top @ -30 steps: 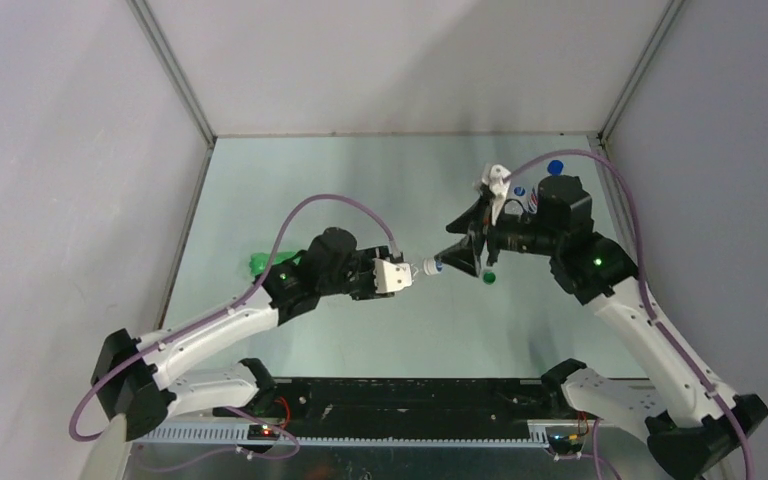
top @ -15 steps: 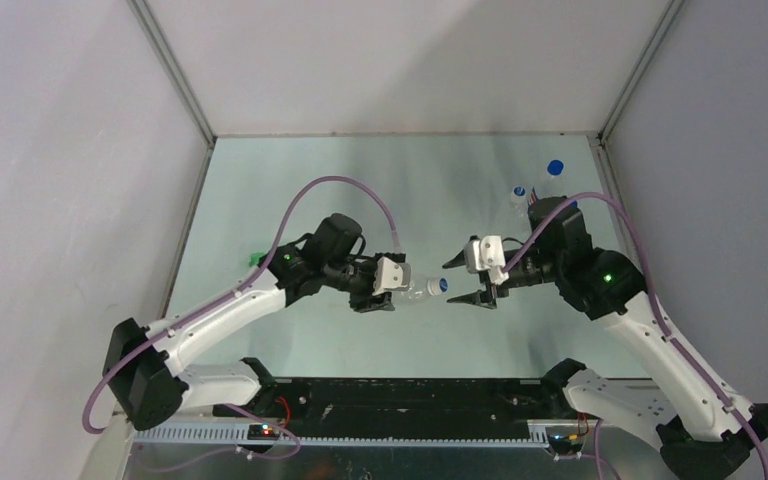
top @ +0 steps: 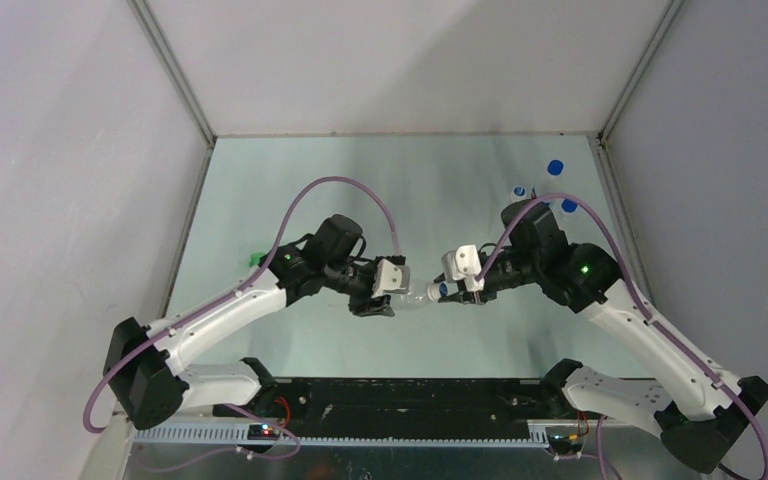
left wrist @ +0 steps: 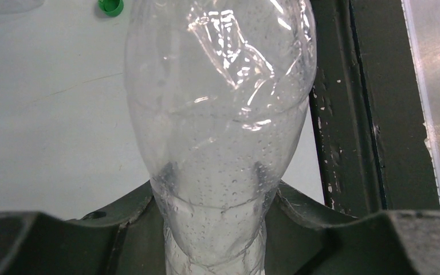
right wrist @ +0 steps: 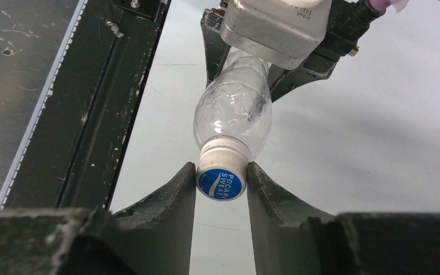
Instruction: Screw on the bottle caps
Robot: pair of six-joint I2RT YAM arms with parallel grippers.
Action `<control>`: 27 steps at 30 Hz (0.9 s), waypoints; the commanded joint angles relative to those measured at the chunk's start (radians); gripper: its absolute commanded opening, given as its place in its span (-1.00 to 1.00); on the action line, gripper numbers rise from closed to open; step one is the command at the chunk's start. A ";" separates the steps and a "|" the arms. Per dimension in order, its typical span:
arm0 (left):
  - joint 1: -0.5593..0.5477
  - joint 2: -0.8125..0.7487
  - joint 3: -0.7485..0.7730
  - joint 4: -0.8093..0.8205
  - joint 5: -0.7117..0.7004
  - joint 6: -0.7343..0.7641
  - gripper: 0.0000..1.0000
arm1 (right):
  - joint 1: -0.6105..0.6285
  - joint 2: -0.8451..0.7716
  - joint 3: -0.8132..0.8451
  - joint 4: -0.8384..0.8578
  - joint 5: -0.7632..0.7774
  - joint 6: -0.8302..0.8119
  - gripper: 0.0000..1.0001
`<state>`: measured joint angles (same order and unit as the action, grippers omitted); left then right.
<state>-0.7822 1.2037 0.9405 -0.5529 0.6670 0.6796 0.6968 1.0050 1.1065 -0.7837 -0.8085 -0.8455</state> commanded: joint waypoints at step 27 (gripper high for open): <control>-0.371 -0.242 -0.399 0.847 -1.193 0.323 -1.00 | -0.145 0.323 -0.012 0.451 0.198 1.653 -1.00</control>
<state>-1.1324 0.9722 0.5327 0.1165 -0.3271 0.8795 0.5533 1.3399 1.0882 -0.4454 -0.6350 0.6510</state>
